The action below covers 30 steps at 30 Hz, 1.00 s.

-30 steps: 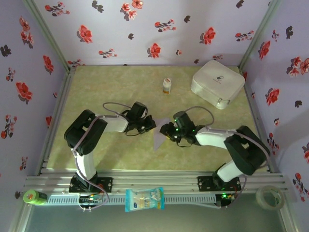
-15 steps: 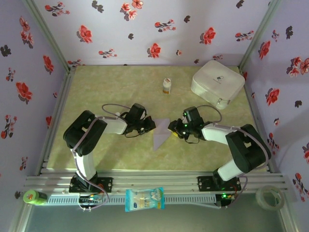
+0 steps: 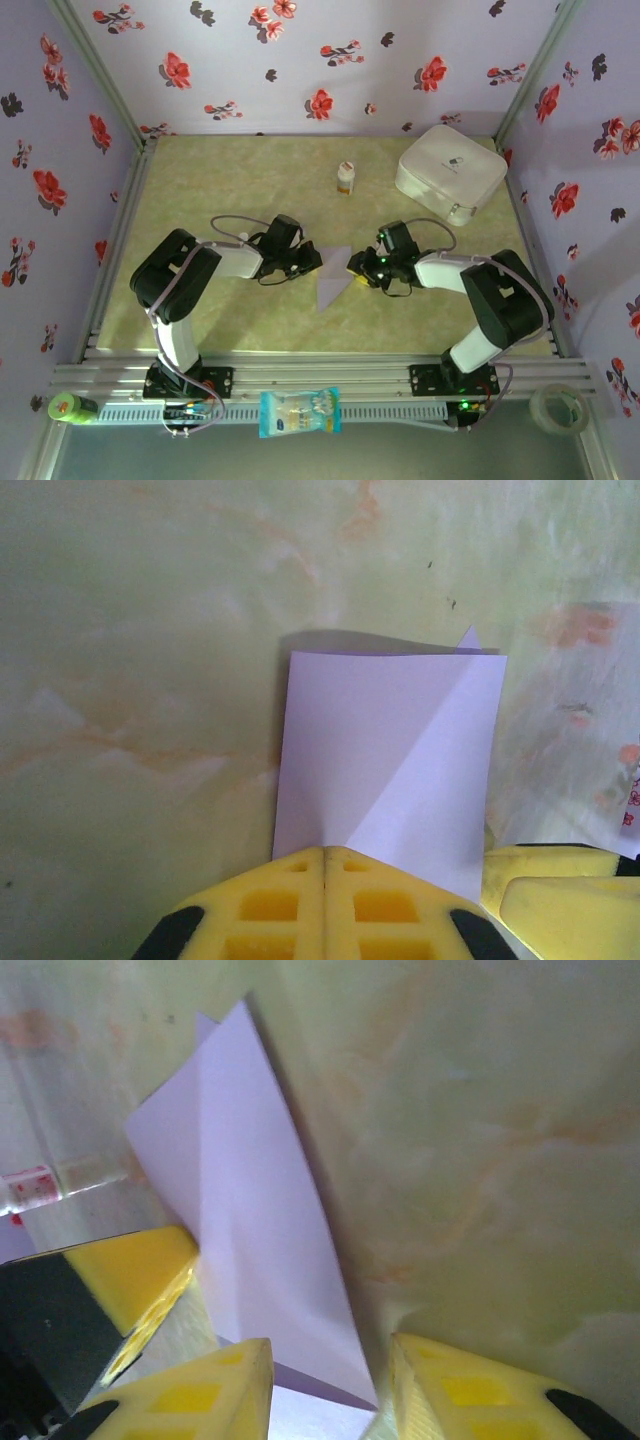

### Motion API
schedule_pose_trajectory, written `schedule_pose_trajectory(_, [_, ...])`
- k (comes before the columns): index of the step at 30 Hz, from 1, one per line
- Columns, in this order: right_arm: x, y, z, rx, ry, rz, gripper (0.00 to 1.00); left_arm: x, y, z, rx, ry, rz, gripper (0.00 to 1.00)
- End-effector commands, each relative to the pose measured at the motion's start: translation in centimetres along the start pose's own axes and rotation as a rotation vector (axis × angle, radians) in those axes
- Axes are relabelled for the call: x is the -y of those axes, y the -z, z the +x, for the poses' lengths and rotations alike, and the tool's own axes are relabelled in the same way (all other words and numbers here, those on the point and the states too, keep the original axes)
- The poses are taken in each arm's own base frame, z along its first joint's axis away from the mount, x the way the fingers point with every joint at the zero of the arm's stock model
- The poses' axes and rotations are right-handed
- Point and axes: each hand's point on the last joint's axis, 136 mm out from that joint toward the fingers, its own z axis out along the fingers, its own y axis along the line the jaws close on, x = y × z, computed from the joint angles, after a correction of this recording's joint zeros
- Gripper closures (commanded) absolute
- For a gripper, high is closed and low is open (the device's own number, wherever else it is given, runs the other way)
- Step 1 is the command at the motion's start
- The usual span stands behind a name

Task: Fold a paper plane with a square sheet of paper (pick it up from the middle)
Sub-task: Fold the wing for the fifth time at the center of the table.

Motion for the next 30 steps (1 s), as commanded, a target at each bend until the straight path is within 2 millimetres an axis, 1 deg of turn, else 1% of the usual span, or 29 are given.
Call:
schedule_pose_trajectory(1, [-1.3,-0.2,-0.4,0.003,0.009,-0.055,0.65,-3.2,0.0,2.4,-0.07,0.009,-0.1,0.97])
schedule_pose_trajectory(8, [-2.2,0.2,-1.0,0.005,0.053,-0.098,0.65,-3.0,-0.1,2.4,-0.074,-0.001,-0.094,0.97])
schedule_pose_trajectory(13, [-3.3,0.1,-1.0,-0.047,0.098,-0.155,0.65,-2.8,0.0,2.3,-0.072,-0.004,-0.089,0.97])
schedule_pose_trajectory(24, [-3.3,-0.6,-1.8,-0.099,0.125,-0.167,0.68,-2.6,0.0,2.2,-0.073,-0.008,-0.084,0.97])
schedule_pose_trajectory(30, [-2.9,-1.1,-2.3,-0.104,0.123,-0.16,0.73,-2.2,0.0,2.1,-0.075,-0.013,-0.073,0.97])
